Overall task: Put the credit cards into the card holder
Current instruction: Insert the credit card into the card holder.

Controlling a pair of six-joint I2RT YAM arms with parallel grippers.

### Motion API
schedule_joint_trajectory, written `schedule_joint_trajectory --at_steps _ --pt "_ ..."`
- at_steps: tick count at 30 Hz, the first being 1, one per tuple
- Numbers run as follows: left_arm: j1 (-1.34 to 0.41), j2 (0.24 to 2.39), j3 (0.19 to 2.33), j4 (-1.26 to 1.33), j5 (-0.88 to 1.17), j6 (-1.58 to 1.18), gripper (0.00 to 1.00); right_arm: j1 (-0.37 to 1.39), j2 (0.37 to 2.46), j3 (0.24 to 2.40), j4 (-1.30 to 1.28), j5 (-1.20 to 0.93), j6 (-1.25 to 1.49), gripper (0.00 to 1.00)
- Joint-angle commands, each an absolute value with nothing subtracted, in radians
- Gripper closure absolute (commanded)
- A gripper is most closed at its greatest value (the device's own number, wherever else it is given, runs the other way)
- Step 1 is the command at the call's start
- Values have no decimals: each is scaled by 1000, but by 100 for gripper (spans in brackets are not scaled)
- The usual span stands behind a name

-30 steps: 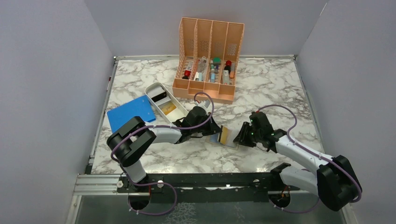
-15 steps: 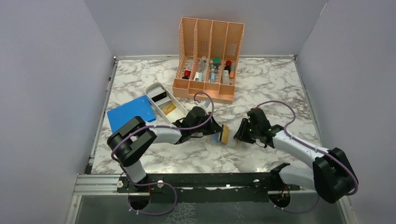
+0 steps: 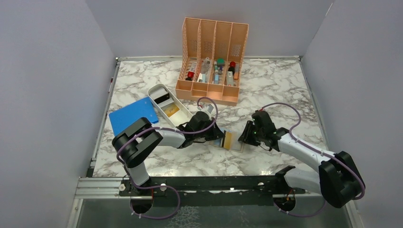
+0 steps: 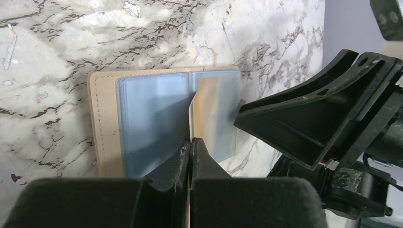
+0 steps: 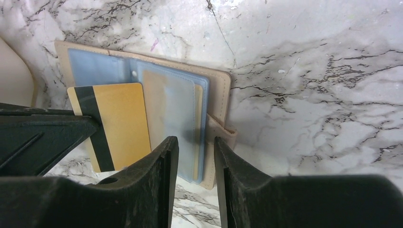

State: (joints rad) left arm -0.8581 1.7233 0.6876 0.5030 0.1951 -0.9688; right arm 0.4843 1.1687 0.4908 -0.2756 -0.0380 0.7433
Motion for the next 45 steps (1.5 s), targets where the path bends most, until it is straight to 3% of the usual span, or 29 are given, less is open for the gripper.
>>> schedule_joint_trajectory --at_steps 1,27,39,45 --pt "-862 1680 713 452 148 -877 100 481 1127 489 -296 -5 716 62" --pt "-857 1745 766 396 127 -826 100 434 1201 454 -207 -62 669 62" --pt "-860 1757 795 317 105 -807 87 431 1182 454 -219 -61 668 62" --pt "-859 1735 820 243 65 -788 99 431 1184 452 -213 -65 668 62"
